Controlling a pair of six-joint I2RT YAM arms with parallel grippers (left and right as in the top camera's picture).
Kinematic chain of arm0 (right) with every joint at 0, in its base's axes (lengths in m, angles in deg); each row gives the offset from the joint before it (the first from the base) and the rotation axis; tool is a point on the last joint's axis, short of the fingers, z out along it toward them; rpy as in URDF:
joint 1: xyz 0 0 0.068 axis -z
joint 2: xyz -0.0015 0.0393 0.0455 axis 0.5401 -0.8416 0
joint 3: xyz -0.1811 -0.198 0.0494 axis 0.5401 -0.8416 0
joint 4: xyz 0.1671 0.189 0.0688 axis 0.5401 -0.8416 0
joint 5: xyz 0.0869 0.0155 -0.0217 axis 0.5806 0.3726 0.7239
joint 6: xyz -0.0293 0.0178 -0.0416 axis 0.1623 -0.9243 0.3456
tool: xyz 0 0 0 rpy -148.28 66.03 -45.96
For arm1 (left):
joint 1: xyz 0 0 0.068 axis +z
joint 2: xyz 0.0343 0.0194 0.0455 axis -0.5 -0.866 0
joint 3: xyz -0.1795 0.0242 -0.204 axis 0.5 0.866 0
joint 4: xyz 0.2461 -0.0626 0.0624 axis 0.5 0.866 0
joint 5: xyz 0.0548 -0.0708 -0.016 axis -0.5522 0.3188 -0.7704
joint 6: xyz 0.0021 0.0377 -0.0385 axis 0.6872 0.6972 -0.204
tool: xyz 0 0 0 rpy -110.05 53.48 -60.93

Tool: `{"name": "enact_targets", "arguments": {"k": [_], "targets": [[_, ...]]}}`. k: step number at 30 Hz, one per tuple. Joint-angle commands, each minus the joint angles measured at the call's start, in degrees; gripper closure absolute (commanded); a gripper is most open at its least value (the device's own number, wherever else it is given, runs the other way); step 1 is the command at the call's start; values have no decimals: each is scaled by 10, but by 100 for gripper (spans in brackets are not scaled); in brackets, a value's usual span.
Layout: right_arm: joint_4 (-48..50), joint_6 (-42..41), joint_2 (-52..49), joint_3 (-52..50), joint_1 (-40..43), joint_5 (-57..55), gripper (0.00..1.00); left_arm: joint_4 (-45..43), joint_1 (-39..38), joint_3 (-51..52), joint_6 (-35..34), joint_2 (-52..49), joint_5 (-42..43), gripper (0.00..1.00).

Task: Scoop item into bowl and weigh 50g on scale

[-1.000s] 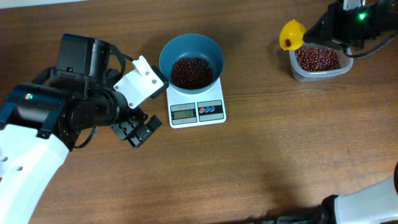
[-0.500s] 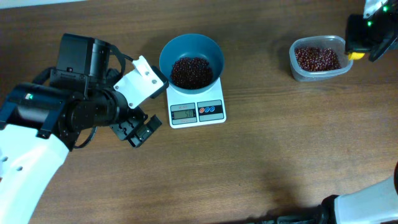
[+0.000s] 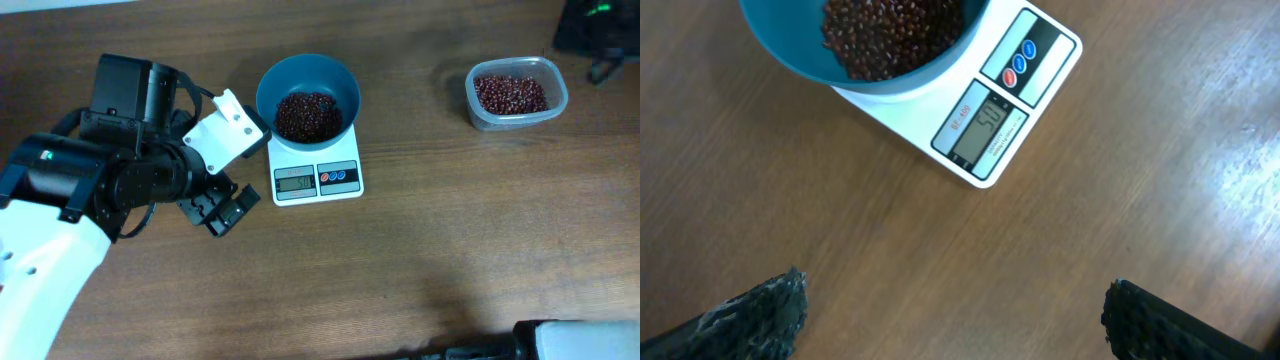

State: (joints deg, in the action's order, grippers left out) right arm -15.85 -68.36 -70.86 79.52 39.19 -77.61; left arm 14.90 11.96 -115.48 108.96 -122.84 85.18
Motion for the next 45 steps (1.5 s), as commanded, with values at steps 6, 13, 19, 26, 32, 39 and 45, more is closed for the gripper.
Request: {"name": "enact_targets", "arguments": {"k": [6,13,19,26,32,39,45], "targets": [[-198,-193,397,-73,-1,147,96,-1,-2,-6,7,2,0,1],[403,-346,413,-649,-1,402,96,-1,-2,-6,7,2,0,1],[528,-369,318,-765,-1,426,96,-1,-2,-6,7,2,0,1],[569,-374,210,-765,-1,409,80,-1,-2,-6,7,2,0,1],[562,-373,209,-765,-1,395,1,-1,-2,-6,7,2,0,1],[256,-357,209,-666,-1,241,1,-1,-2,-6,7,2,0,1],[133,-164,209,-350,-1,298,1,-1,-2,-6,7,2,0,1]]}}
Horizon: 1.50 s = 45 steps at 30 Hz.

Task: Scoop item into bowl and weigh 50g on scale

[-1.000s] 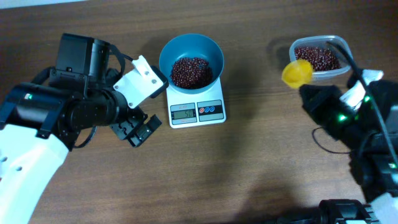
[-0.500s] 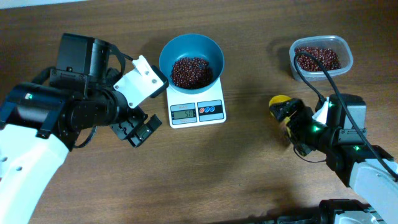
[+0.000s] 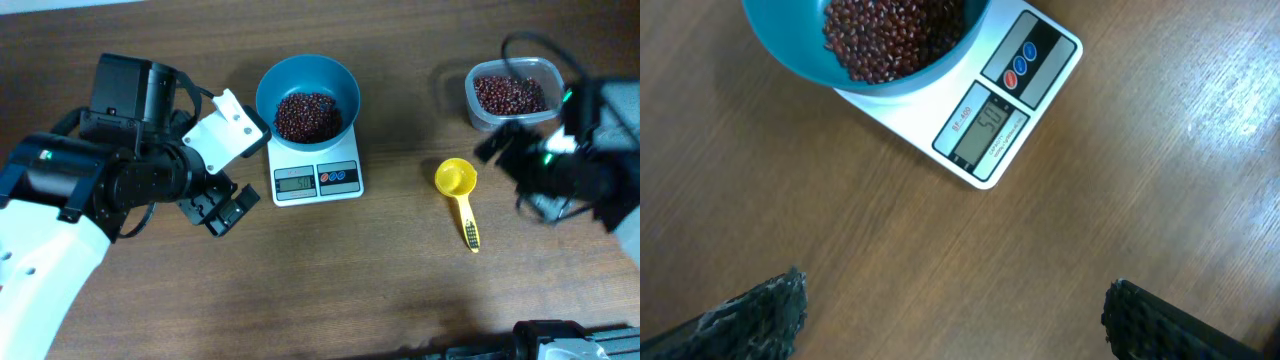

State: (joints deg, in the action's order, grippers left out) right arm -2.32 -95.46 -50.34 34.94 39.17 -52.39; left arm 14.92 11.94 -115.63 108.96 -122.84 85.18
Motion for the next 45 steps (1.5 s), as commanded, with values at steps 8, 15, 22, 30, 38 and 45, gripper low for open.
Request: {"name": "enact_targets", "arguments": {"k": [8,15,22,30,38,45], "targets": [[-91,154,-6,251,-1,90,1,-1,-2,-4,7,2,0,1],[-135,411,268,157,-1,44,1,-1,-2,-4,7,2,0,1],[86,410,609,-168,-1,45,1,-1,-2,-4,7,2,0,1],[279,409,609,-369,-8,18,1,-1,-2,-4,7,2,0,1],[410,455,609,-446,-9,10,1,-1,-2,-4,7,2,0,1],[375,510,609,-446,-9,36,1,-1,-2,-4,7,2,0,1]]}}
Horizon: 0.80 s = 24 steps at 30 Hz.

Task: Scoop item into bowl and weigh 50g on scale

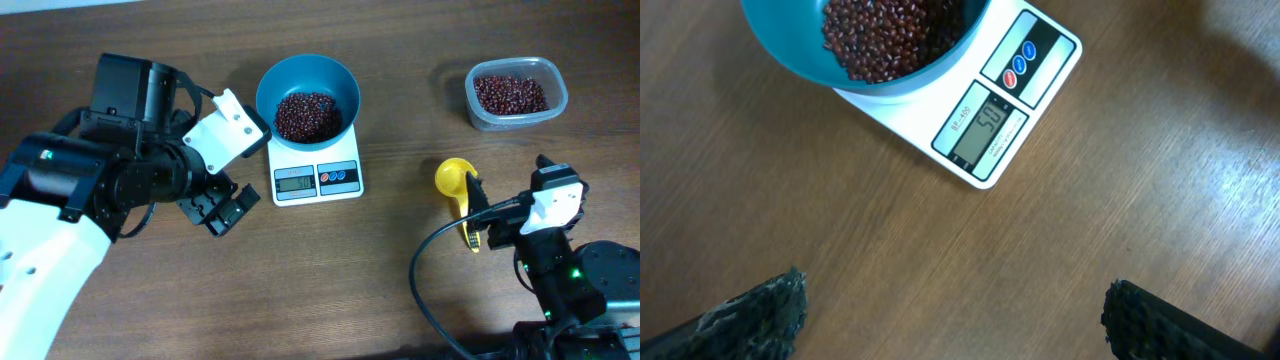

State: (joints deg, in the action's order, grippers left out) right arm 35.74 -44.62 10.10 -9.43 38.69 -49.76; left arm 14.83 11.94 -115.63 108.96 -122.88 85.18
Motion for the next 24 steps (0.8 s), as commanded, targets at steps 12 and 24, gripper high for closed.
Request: {"name": "enact_targets", "arguments": {"k": [12,24], "targets": [[35,-36,5,-18,-65,-8,1,0,-2,-4,7,3,0,1],[63,-42,3,-31,-64,-3,1,0,-2,-4,7,3,0,1]]}}
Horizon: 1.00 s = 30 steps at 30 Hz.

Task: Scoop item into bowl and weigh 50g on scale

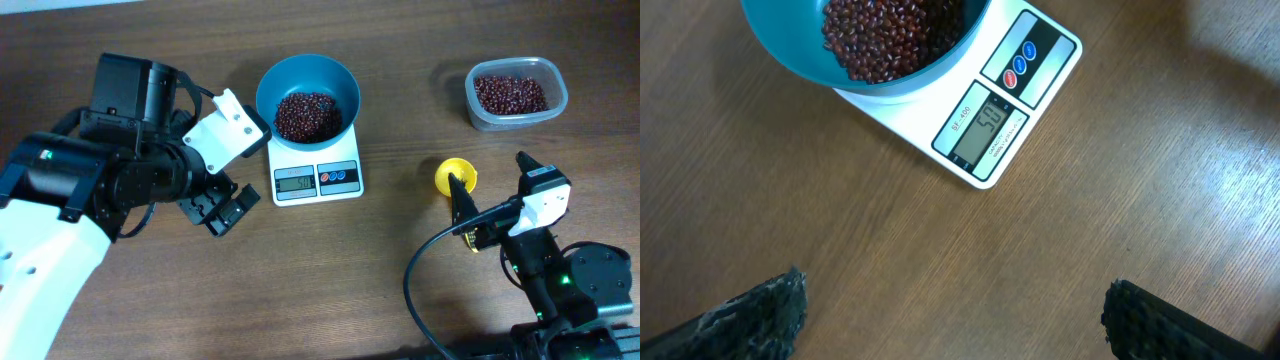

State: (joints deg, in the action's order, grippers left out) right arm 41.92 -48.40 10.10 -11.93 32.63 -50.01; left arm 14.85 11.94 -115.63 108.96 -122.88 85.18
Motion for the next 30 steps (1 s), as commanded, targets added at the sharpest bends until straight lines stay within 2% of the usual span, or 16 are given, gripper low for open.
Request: {"name": "enact_targets", "arguments": {"k": [1,25,27,28,29,30], "targets": [[2,-5,3,-6,-4,-1,1,-1,-2,-4,7,3,0,1],[2,-5,3,-6,-4,-1,1,5,-2,-4,7,3,4,1],[2,-5,3,-6,-4,-1,1,9,-2,-4,-56,4,9,1],[2,-5,3,-6,-4,-1,1,24,-2,-4,-147,9,9,1],[2,-5,3,-6,-4,-1,1,49,-2,-4,-206,26,8,1],[2,-5,3,-6,-4,-1,1,73,-2,-4,-213,47,-3,1]]}}
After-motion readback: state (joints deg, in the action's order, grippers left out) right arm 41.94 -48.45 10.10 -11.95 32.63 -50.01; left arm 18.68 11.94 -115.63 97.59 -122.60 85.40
